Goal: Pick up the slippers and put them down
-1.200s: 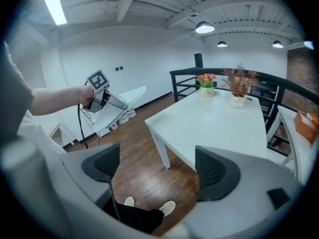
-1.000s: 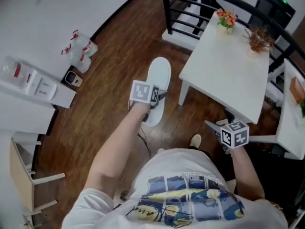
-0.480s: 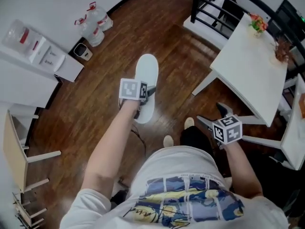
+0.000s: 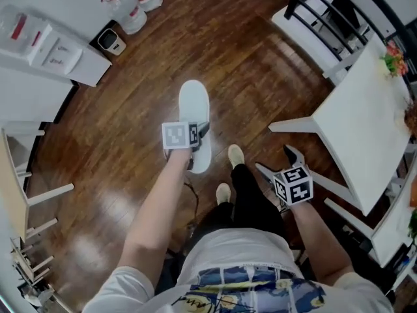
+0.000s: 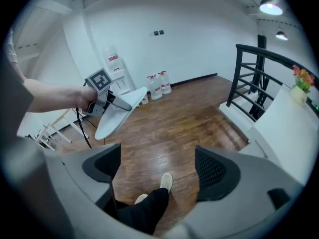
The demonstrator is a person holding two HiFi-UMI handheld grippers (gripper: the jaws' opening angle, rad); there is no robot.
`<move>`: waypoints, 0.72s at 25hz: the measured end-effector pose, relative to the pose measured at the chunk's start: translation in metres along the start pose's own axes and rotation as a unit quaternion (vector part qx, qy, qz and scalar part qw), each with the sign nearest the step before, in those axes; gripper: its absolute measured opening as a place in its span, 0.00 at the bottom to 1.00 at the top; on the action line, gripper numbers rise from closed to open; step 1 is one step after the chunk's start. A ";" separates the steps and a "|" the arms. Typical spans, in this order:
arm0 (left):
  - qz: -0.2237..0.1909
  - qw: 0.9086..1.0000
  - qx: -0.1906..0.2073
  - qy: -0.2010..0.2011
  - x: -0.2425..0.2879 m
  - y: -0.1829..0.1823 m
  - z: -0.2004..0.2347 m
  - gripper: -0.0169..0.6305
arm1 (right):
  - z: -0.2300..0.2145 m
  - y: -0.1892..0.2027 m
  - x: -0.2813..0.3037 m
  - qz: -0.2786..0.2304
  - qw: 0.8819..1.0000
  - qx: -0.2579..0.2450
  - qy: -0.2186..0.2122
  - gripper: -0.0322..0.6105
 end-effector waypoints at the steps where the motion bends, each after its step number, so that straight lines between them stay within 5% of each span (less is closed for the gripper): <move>1: 0.007 1.000 -0.013 -0.002 0.024 -0.001 0.003 0.67 | -0.011 -0.002 0.019 0.000 1.000 0.003 -0.004 0.79; 8: 0.040 0.996 -0.074 -0.026 0.253 0.016 0.019 0.66 | -0.089 0.035 0.187 0.011 0.999 0.028 -0.018 0.79; 18: 0.099 0.987 -0.119 -0.043 0.586 0.143 0.050 0.66 | -0.169 0.125 0.385 -0.006 0.995 0.098 -0.020 0.79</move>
Point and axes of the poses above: the fingertips, and each gripper's own axes: x forward along the fingers, z to its left, y out of its underside, the point moved 9 cm from there along -x, backward along the fingers, and after that the axes turned 13 degrees about -y, right-handed, at the moved point
